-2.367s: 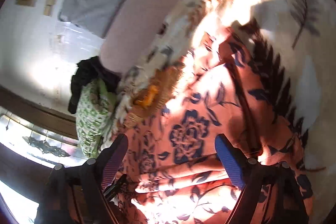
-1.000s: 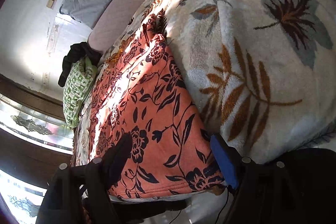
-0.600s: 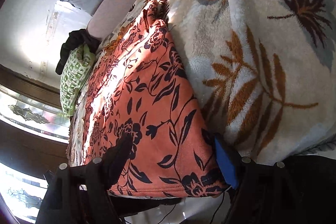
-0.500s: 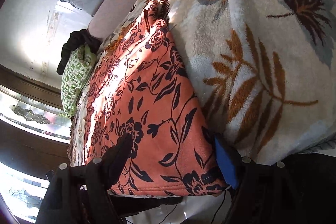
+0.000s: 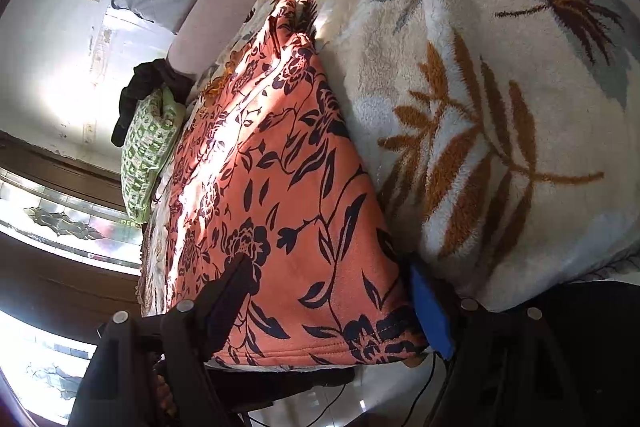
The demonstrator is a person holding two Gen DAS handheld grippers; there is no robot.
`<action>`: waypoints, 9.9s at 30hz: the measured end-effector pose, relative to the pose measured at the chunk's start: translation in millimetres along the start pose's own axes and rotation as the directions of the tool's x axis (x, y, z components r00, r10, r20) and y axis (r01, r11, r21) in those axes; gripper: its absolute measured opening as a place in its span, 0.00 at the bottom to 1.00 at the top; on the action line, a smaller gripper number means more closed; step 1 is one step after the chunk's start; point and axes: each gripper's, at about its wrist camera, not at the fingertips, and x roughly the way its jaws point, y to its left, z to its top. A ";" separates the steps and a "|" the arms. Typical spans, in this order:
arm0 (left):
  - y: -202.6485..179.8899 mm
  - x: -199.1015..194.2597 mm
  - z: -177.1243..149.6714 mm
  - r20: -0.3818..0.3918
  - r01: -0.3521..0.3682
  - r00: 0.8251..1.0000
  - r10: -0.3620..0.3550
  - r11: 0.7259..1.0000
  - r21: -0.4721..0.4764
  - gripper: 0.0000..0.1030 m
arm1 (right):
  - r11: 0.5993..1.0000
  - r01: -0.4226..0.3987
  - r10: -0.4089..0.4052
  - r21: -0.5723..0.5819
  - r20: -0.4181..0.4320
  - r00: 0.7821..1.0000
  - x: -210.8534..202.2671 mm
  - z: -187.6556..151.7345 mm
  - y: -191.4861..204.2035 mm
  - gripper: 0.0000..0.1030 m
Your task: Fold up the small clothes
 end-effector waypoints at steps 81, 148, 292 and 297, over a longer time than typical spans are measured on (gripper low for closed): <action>-62.5 -48.1 207.2 0.166 0.183 0.963 -0.211 0.968 0.172 0.07 | 0.950 -0.300 0.299 -0.090 -0.019 0.954 22.7 160.2 107.2 0.06; -55.1 41.3 171.5 0.084 0.010 0.996 -0.026 0.984 0.181 0.62 | 0.980 0.104 -0.078 -0.170 0.155 0.985 28.9 153.6 79.7 0.66; -42.9 42.0 66.6 0.095 -0.130 0.988 0.119 0.985 0.117 0.94 | 0.996 -0.086 0.082 -0.020 -0.158 0.984 151.8 192.0 142.2 0.87; -41.1 38.6 67.7 0.087 -0.117 0.990 0.107 0.986 0.121 0.94 | 0.996 0.013 0.001 0.093 -0.148 0.989 179.1 225.9 98.2 0.88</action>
